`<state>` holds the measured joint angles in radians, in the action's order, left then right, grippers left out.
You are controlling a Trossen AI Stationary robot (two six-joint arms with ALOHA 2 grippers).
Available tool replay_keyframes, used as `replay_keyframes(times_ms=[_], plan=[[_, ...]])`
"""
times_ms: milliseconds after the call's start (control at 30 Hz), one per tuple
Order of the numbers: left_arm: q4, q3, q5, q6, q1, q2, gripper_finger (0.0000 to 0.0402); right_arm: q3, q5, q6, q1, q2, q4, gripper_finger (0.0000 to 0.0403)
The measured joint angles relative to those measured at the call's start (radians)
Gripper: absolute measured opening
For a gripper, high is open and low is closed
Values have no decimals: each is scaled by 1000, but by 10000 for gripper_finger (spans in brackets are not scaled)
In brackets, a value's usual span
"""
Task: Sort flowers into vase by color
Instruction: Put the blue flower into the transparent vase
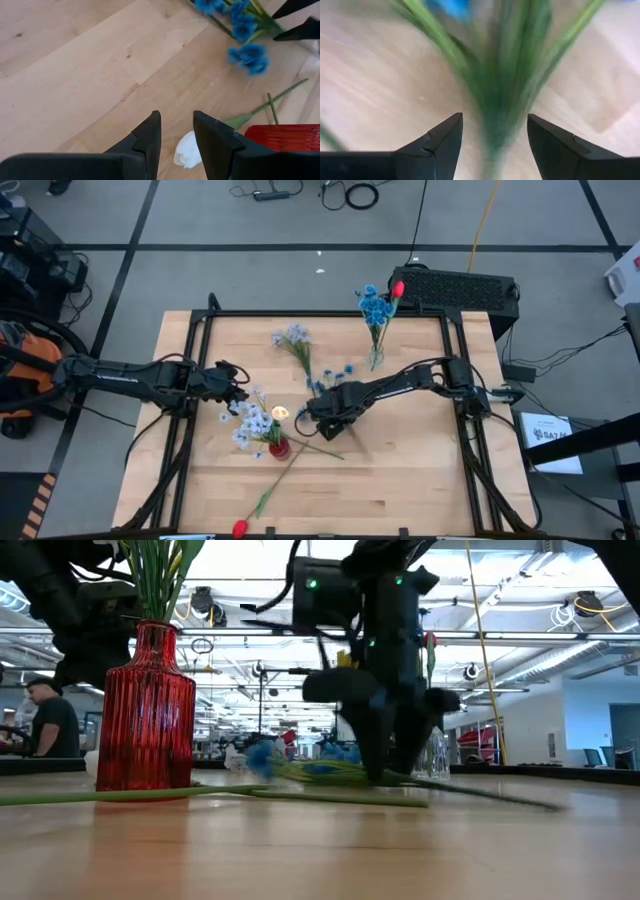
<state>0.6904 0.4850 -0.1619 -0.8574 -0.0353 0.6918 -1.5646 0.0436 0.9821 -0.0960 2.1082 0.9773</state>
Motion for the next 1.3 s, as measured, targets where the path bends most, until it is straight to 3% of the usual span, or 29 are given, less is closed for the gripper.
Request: replay_keyframes(times_ms=[133,733,933,1067,1167,1300], plan=[[0,0,0,0,0,0,120,-4,39,-8,-10,-49,73,212],[-1,0,0,7,0,0,120,-5,67,-238,-22,-51,20,212],[-1,0,0,9,0,0,120,84,25,-212,-13,-52,-24,212],[-1,0,0,34,0,0,120,172,-35,-201,-14,-58,-154,211],[-2,0,0,35,0,0,120,220,-48,-187,-14,-62,-218,186],[-2,0,-8,35,0,0,120,232,-43,-189,-15,-61,-238,88]])
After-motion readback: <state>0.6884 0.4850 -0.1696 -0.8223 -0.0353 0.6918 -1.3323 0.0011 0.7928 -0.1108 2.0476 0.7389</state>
